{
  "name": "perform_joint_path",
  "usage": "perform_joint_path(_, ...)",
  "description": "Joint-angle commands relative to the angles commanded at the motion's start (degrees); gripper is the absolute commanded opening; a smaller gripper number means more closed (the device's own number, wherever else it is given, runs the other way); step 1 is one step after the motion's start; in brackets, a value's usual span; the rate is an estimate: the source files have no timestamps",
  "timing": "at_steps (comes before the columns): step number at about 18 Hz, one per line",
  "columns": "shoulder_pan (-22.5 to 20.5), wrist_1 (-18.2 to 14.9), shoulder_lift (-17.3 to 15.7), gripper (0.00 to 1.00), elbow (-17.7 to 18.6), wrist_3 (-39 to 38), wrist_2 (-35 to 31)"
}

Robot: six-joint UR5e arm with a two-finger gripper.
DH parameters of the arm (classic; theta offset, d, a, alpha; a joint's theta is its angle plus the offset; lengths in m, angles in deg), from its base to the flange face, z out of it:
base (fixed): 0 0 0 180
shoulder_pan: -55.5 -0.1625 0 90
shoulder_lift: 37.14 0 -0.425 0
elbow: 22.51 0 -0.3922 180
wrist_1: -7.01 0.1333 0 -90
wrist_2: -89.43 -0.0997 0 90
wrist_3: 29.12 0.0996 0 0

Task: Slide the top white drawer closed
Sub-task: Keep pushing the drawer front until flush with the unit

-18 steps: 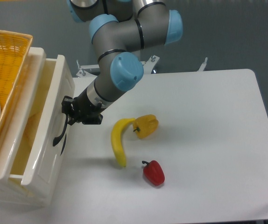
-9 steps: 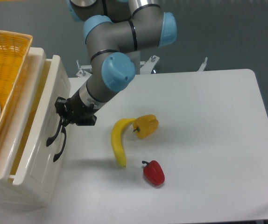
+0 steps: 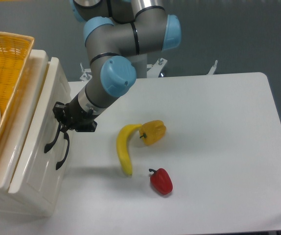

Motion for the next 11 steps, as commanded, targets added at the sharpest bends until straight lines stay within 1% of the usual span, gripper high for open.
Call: perform_joint_path(11,0.53,0.35,0.09,0.11,-0.09,-0.18,-0.09)
